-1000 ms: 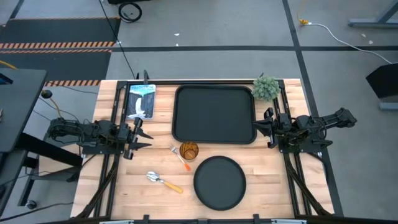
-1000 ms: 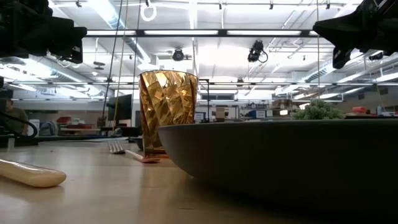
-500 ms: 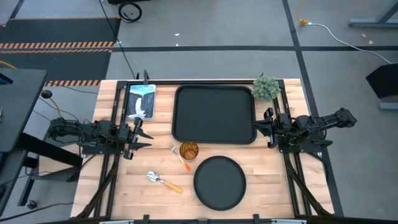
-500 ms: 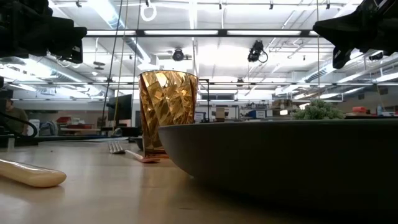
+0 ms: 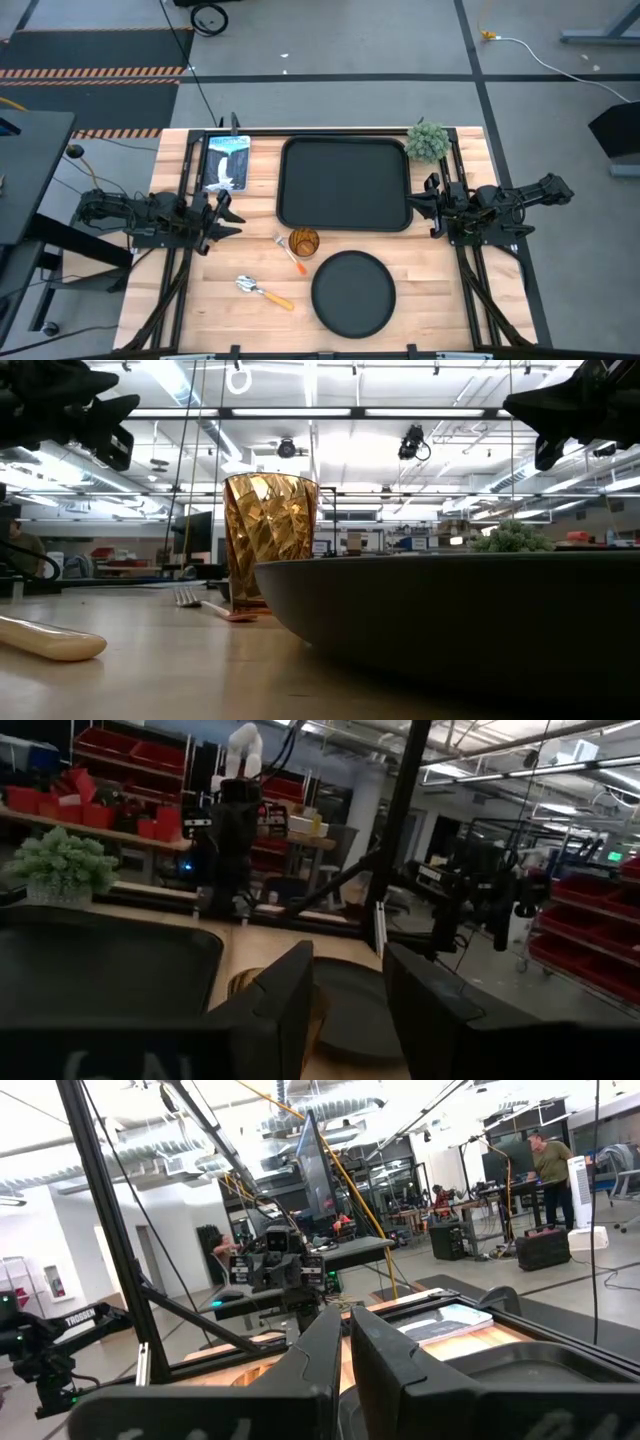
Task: Pick and place plate/cup/fork/spoon on tray
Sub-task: Put the orange glass on the black tray
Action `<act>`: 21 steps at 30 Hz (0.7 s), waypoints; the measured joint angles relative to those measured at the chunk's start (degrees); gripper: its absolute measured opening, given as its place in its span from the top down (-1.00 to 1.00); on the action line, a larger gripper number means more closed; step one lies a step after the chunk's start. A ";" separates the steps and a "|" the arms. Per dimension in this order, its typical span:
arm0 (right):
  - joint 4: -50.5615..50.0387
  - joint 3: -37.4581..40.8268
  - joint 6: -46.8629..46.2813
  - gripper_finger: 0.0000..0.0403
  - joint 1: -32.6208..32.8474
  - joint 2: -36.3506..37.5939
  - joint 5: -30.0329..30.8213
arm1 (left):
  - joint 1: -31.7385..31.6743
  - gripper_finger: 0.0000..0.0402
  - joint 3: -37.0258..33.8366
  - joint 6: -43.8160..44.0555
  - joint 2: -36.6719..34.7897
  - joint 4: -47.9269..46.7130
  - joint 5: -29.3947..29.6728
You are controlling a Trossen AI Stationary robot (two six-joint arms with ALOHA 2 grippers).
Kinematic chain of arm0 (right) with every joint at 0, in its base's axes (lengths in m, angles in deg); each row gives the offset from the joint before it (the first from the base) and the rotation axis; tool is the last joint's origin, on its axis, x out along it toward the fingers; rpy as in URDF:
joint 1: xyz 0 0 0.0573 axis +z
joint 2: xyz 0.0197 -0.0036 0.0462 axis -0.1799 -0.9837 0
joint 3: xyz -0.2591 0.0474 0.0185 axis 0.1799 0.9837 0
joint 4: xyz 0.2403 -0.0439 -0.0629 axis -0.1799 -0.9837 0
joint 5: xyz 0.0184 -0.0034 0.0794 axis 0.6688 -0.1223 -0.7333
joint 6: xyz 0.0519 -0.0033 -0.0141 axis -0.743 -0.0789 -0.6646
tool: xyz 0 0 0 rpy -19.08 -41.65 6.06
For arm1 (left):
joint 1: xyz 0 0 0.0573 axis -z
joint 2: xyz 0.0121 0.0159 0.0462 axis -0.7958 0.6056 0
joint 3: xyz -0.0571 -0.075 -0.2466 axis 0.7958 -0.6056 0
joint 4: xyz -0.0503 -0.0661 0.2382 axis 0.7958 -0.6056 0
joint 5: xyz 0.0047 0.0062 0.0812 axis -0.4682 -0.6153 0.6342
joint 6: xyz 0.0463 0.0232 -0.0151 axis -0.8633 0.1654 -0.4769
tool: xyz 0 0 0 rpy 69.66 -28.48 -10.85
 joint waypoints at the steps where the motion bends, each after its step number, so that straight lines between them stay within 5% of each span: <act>1: -0.01 0.01 0.00 0.83 -0.01 0.00 0.00 | -0.04 0.34 0.02 0.31 0.00 0.02 0.22; 6: 0.00 0.01 0.00 0.83 0.00 0.00 0.00 | -0.07 0.34 0.02 5.44 1.36 -0.21 8.38; 15: 0.01 0.00 0.00 0.83 0.00 -0.01 0.01 | -0.02 0.34 0.02 6.23 14.88 -0.15 8.64; 21: 0.01 0.01 0.00 0.83 -0.01 -0.02 0.02 | -0.04 0.34 0.02 3.62 23.45 8.58 6.65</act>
